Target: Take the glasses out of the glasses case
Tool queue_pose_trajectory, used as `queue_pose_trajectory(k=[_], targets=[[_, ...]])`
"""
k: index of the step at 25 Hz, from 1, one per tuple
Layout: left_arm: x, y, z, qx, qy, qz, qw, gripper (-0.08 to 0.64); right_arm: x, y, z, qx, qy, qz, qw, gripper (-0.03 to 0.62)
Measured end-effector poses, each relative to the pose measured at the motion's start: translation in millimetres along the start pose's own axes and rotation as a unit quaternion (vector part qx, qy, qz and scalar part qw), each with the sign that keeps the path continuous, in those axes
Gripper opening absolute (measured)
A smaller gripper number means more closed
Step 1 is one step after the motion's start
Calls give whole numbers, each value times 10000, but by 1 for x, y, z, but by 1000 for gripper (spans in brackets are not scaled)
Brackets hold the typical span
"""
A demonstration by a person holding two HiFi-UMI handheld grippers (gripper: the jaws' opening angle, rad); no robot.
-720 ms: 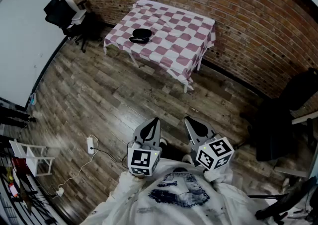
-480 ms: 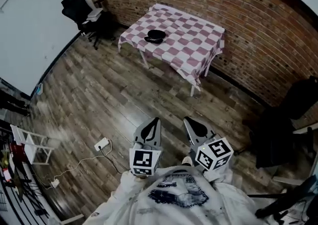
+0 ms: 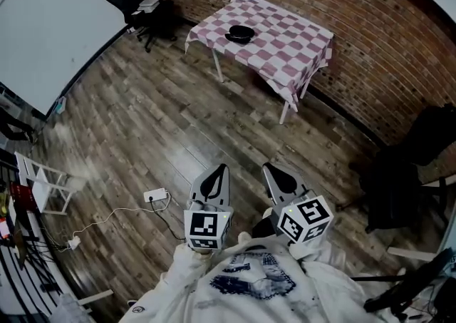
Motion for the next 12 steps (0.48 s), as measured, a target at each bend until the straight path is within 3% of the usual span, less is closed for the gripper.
queue_pose_trajectory(k=[6, 12], targets=[[-3, 6, -5, -55, 53, 42, 10000, 9, 1, 3, -1, -54, 44, 2, 10000, 14], [-13, 11, 31, -133, 120, 209, 9996, 9, -36, 20, 12, -152, 102, 48, 9998, 14]])
Point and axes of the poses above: the fingertips, and each gripper's own axes: z forward along the fingers, x to its left, y out of its top, the point moved 3 cm from there along -z, backward along the fingers, and after that the axes turned 14 degrees about -x, right-handed, at the moved point
